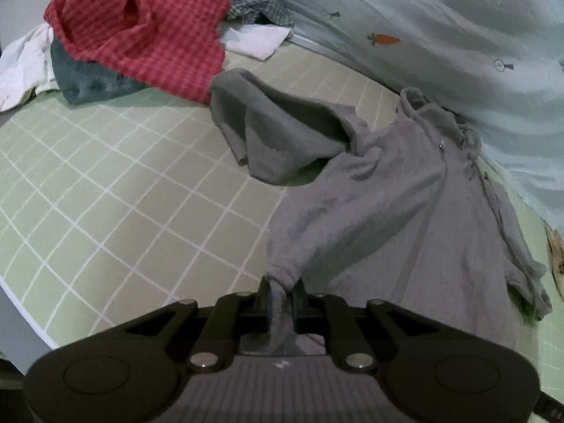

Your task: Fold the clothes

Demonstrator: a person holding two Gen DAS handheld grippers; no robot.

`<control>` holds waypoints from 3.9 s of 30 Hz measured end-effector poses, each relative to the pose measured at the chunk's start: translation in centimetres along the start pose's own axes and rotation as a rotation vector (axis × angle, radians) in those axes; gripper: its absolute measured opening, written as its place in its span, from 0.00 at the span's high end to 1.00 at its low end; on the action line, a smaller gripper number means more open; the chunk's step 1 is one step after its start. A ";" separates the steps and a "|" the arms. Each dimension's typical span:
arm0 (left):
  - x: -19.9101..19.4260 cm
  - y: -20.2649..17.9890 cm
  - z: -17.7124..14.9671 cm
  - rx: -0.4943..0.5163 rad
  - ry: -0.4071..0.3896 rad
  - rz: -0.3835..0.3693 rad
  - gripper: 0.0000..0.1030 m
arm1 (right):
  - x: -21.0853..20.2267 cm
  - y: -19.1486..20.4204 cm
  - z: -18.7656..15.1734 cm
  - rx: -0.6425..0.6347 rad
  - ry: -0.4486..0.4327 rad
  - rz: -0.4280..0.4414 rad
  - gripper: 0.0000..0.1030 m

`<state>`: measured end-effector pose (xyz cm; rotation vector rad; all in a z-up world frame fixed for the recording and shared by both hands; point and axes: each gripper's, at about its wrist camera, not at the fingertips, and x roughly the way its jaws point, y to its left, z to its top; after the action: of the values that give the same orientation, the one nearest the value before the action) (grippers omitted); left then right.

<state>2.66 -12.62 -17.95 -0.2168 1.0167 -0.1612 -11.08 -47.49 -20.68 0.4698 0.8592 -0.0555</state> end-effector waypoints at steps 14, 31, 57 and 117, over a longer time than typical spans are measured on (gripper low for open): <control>-0.9 0.2 0.9 -0.018 0.066 -0.058 0.97 | 1.3 -2.2 1.5 0.394 0.028 0.262 0.88; 1.6 -7.4 7.6 0.069 -0.021 -0.100 0.59 | -1.9 -6.5 7.0 0.409 -0.181 -0.265 0.42; 4.4 -14.1 12.7 0.198 -0.041 -0.117 0.28 | 5.2 5.6 10.3 -0.360 -0.198 -0.616 0.38; 8.1 -14.2 14.3 0.296 0.060 -0.203 0.45 | 2.8 0.2 12.4 -0.196 -0.222 -0.661 0.55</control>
<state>18.66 -26.79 -13.76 -0.0444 1.0165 -0.5009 -0.29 -52.11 -15.71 -0.0203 0.7613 -0.6148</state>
